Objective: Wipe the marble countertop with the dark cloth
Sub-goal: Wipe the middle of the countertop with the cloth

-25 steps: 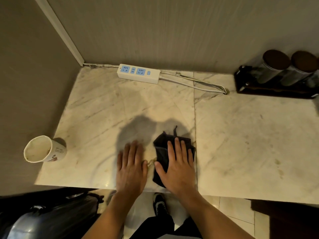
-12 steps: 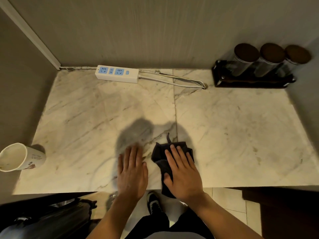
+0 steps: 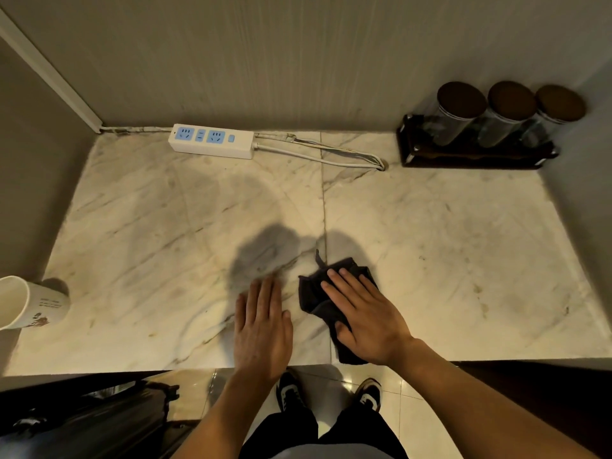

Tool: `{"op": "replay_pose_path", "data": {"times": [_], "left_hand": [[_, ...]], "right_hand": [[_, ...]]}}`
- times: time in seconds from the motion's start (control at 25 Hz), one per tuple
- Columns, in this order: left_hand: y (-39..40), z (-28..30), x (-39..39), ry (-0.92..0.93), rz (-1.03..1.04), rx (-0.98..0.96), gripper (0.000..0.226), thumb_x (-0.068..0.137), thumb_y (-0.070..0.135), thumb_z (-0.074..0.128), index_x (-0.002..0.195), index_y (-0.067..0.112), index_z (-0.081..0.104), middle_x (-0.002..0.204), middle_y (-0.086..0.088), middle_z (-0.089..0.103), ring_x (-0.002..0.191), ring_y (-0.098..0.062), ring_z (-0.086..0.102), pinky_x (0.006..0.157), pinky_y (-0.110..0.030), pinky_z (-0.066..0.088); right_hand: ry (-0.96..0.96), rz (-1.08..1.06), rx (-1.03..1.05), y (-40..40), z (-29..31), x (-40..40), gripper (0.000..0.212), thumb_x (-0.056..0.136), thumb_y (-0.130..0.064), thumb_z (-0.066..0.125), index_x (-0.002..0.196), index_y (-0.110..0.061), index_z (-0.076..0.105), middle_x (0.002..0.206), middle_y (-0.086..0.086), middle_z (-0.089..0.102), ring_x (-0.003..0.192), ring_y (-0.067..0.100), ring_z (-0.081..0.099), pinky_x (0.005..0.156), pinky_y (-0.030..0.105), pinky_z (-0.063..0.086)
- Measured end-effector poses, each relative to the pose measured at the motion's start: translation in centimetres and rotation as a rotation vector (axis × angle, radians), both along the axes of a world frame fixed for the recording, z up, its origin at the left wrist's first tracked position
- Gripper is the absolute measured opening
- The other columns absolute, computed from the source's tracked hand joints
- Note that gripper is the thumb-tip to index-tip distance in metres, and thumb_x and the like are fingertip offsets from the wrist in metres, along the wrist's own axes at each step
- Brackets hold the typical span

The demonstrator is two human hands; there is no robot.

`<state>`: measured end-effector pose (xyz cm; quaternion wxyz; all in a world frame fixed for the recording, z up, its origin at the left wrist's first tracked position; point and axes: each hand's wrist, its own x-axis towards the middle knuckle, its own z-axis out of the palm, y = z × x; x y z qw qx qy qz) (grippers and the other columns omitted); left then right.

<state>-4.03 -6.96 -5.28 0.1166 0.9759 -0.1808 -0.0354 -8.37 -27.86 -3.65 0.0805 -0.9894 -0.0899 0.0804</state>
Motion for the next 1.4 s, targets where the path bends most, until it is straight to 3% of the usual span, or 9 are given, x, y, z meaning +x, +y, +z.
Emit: {"op": "replay_pose_path", "data": {"times": [0.28,0.44,0.6,0.8,1.4], "left_hand": [[-2.3,0.3,0.8,0.021,-0.001,0.001,0.057,0.095,0.031,0.031,0.147,0.008,0.03,0.154,-0.012,0.032,0.143,-0.027,0.022,0.117,-0.047,0.014],[-4.2,0.8,1.8,0.022,-0.002,-0.052,0.056,0.096,0.033,0.029,0.147,0.01,0.03,0.153,-0.011,0.032,0.143,-0.027,0.022,0.116,-0.045,0.006],[-5.7,0.5,2.3,0.056,0.064,-0.052,0.058,0.097,0.038,0.025,0.148,0.012,0.029,0.156,-0.008,0.027,0.145,-0.025,0.017,0.116,-0.046,0.006],[-6.1,0.4,2.2,0.066,0.08,0.024,0.061,0.095,0.039,0.033,0.149,0.014,0.025,0.157,-0.006,0.022,0.145,-0.023,0.015,0.114,-0.049,0.012],[-6.4,1.1,2.6,0.099,0.096,0.024,0.062,0.087,0.038,0.042,0.143,0.012,0.04,0.152,-0.007,0.035,0.142,-0.026,0.028,0.112,-0.052,0.02]], "right_hand": [[0.014,-0.016,-0.034,-1.5,-0.1,3.0,0.07,0.087,-0.044,0.039,0.15,-0.02,0.019,0.158,0.002,0.012,0.146,0.018,0.005,0.116,0.038,0.005],[-0.002,-0.021,-0.031,-2.0,0.0,4.5,0.07,0.087,-0.044,0.039,0.15,-0.02,0.02,0.158,0.001,0.011,0.146,0.017,0.005,0.118,0.037,0.003],[-0.013,-0.034,-0.026,-2.6,-0.1,6.3,0.071,0.086,-0.043,0.038,0.15,-0.019,0.021,0.158,0.002,0.012,0.146,0.017,0.005,0.118,0.039,0.006],[-0.02,-0.058,-0.016,-3.4,-0.1,9.0,0.071,0.084,-0.041,0.035,0.149,-0.016,0.022,0.159,0.004,0.014,0.146,0.019,0.008,0.118,0.042,0.011],[-0.017,-0.225,-0.004,-5.0,-0.1,16.5,0.071,0.087,-0.046,0.024,0.151,-0.019,0.009,0.16,0.004,0.004,0.146,0.018,-0.002,0.119,0.039,0.001]]}}
